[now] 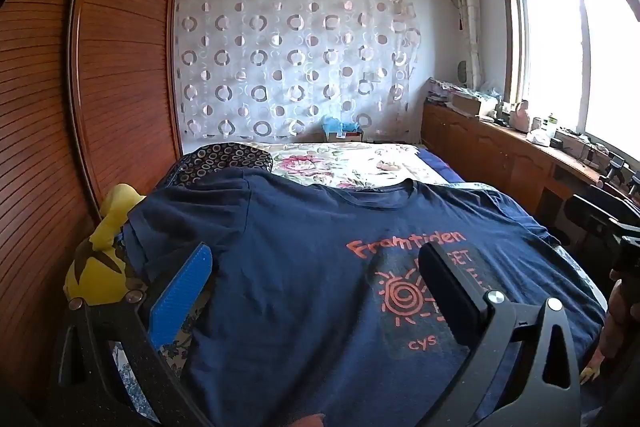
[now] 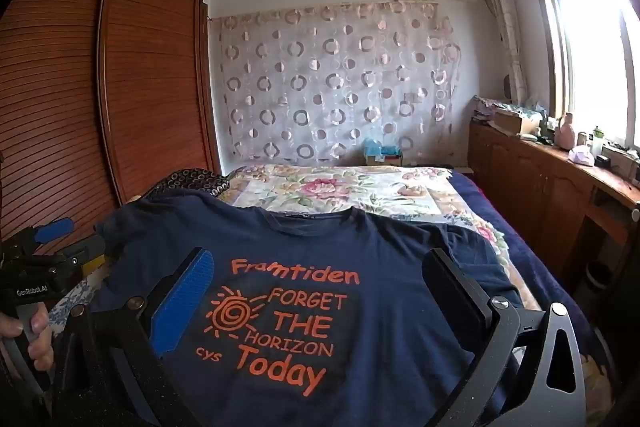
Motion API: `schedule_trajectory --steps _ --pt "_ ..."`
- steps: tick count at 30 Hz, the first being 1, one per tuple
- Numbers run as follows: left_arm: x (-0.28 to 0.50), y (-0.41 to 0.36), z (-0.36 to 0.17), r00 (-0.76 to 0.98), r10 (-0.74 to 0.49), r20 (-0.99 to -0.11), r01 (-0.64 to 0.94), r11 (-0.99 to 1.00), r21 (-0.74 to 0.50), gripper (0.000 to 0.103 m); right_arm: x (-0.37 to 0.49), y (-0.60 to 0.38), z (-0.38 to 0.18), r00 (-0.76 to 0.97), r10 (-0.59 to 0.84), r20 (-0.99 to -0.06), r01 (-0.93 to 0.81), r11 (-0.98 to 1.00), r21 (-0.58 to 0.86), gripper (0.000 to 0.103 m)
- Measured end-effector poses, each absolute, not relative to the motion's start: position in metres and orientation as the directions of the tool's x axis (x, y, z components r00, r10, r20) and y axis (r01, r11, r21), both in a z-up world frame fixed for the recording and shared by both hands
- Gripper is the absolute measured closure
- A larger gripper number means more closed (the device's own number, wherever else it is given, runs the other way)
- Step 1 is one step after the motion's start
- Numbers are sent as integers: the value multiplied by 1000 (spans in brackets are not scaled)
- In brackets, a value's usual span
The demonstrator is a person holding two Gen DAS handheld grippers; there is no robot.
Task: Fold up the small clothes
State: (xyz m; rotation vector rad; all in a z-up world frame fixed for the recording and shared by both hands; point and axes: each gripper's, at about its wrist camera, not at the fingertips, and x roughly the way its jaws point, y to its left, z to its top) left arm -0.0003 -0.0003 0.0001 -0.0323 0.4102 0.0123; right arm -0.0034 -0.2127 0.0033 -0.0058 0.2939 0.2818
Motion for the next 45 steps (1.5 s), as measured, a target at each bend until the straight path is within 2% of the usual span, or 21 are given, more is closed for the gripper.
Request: schedule_trajectory --steps 45 --pt "-1 -1 0 919 6 -395 -16 1000 -22 0 -4 -214 2 914 284 -290 -284 958 43 0"
